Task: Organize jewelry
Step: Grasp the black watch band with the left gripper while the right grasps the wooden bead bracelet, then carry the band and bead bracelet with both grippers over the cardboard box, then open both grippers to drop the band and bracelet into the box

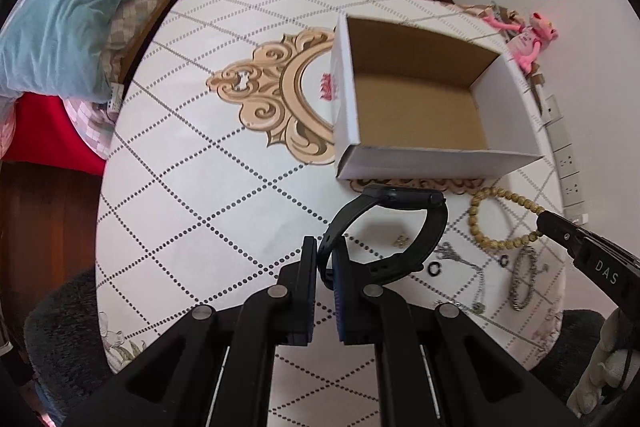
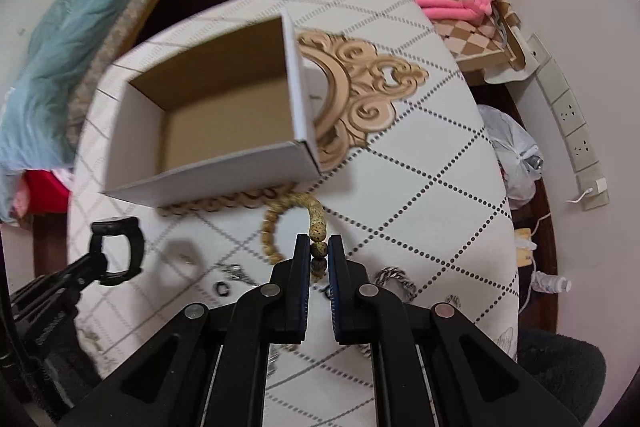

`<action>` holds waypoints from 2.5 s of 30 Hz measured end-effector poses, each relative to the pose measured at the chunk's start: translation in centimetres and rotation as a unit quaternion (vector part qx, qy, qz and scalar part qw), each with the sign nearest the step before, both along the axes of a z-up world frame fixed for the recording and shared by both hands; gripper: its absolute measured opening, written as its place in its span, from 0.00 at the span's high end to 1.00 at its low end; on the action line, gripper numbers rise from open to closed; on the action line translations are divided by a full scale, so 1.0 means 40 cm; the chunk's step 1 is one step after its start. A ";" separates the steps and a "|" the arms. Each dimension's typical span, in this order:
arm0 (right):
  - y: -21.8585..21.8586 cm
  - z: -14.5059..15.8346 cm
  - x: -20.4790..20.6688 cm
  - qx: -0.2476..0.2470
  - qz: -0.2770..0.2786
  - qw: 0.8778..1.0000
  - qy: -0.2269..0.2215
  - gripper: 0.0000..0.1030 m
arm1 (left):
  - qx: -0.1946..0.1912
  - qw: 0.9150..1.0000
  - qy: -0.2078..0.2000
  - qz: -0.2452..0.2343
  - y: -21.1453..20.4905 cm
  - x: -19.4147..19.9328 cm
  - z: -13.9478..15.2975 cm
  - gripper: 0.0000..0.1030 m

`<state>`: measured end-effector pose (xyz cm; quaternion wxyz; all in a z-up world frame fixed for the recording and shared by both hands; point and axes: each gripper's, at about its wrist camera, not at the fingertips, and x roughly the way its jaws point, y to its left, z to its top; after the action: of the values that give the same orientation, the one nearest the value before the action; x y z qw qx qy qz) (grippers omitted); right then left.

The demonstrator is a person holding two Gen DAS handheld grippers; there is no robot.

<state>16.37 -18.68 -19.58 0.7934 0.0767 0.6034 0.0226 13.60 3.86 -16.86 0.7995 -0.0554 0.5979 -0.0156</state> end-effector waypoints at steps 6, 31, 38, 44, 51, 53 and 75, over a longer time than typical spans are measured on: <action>0.004 0.113 -0.016 0.029 0.006 0.999 -0.033 0.92 | -0.013 0.999 -0.035 -0.008 -0.011 0.004 0.099 0.95; 0.104 0.163 0.302 0.045 0.063 0.996 -0.039 0.91 | -0.039 0.998 -0.022 -0.036 -0.043 0.307 0.092 0.91; 0.101 0.101 0.358 0.092 0.077 0.993 0.014 0.90 | -0.022 0.999 0.005 -0.038 -0.058 0.358 0.079 0.40; 0.070 0.105 0.340 0.077 0.063 0.995 0.010 0.47 | -0.005 1.000 -0.014 -0.027 -0.044 0.351 0.106 0.13; 0.066 0.096 0.280 -0.026 0.069 0.997 -0.010 0.11 | 0.044 0.999 -0.028 0.001 -0.019 0.302 0.084 0.04; 0.068 0.085 0.266 -0.049 0.070 0.996 -0.012 0.07 | 0.055 0.998 -0.025 0.007 -0.018 0.288 0.070 0.04; 0.087 0.190 0.113 -0.091 0.055 0.992 -0.065 0.03 | 0.091 0.992 -0.081 0.028 -0.024 0.118 0.197 0.04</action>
<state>20.87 -15.21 -12.00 0.8321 -0.0306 0.5536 0.0163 18.33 2.89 -8.98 0.8472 0.0020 0.5282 0.0569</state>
